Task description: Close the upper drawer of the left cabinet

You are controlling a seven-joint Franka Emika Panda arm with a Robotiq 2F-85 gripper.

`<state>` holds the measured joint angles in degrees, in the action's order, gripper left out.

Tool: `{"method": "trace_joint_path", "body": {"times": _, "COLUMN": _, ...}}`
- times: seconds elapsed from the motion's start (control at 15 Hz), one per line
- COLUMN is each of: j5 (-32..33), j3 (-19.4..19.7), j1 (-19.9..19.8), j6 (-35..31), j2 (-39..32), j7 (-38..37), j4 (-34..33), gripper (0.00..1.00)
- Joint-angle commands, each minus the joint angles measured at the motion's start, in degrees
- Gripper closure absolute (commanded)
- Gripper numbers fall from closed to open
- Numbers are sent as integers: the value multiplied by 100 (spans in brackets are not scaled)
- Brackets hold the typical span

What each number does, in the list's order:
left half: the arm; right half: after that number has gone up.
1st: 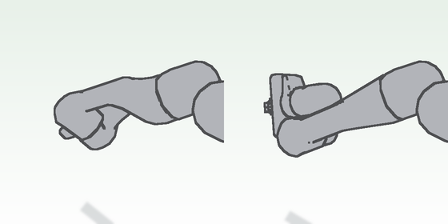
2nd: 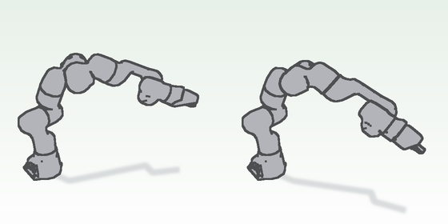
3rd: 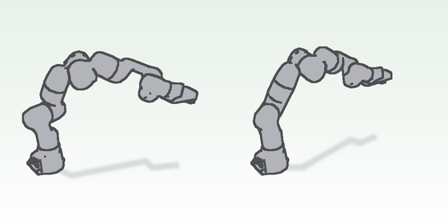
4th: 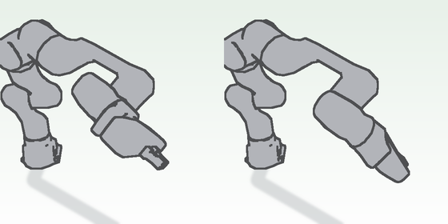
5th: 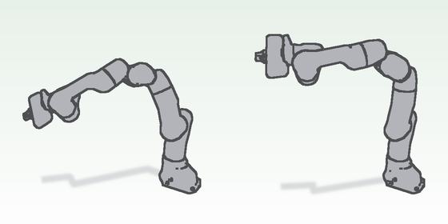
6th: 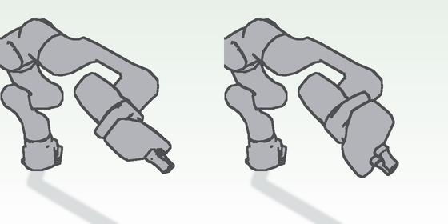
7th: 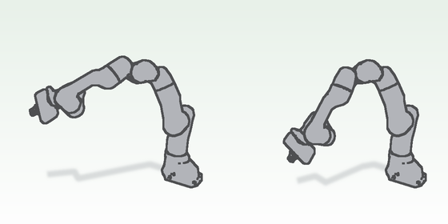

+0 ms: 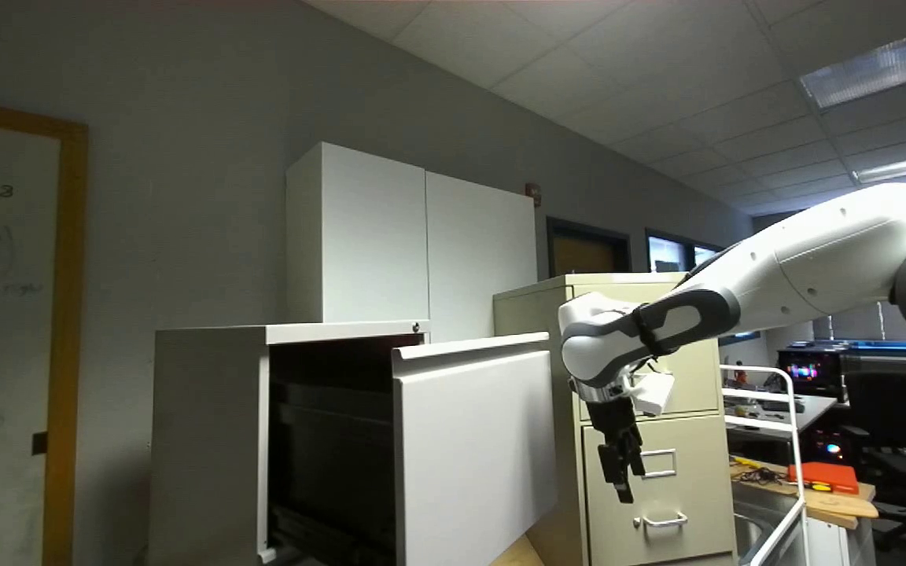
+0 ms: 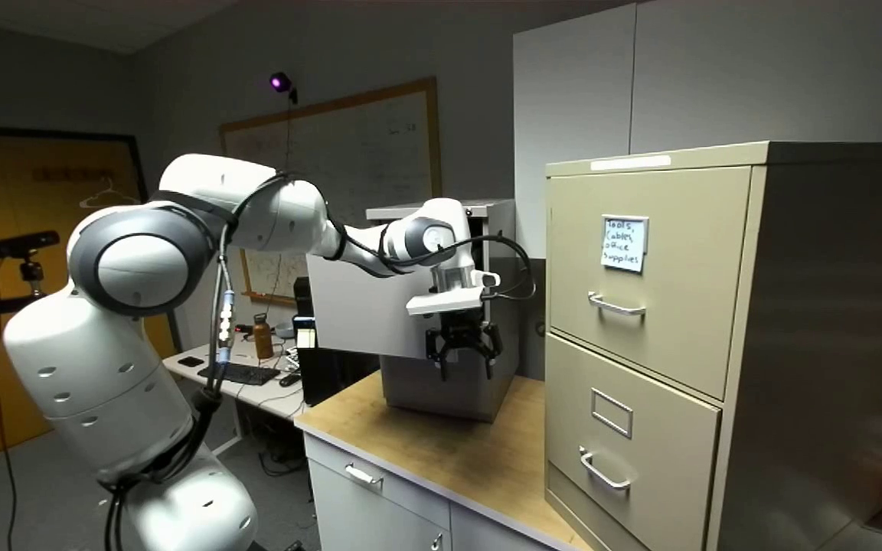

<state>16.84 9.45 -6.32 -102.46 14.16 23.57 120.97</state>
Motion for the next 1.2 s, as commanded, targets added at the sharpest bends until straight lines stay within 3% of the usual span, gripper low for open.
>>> {"method": "trace_joint_path", "body": {"times": 0.0, "j5": 3, "j3": -9, "j1": 15, "j6": -1, "j2": 10, "j7": -19, "j4": -18, "gripper": 0}}
{"method": "trace_joint_path", "body": {"times": 0.47, "j5": -139, "j3": -106, "j1": 168, "j6": -393, "j2": 274, "j7": -1, "j4": -87, "gripper": 0}}
{"method": "trace_joint_path", "body": {"times": 0.53, "j5": -221, "j3": -120, "j1": 203, "j6": -463, "j2": 348, "j7": -20, "j4": -97, "gripper": 25}}
{"method": "trace_joint_path", "body": {"times": 0.67, "j5": -342, "j3": -148, "j1": 275, "j6": -643, "j2": 501, "j7": -55, "j4": -84, "gripper": 30}}
{"method": "trace_joint_path", "body": {"times": 1.13, "j5": -1111, "j3": -141, "j1": 490, "j6": -1767, "j2": 841, "j7": -359, "j4": 60, "gripper": 86}}
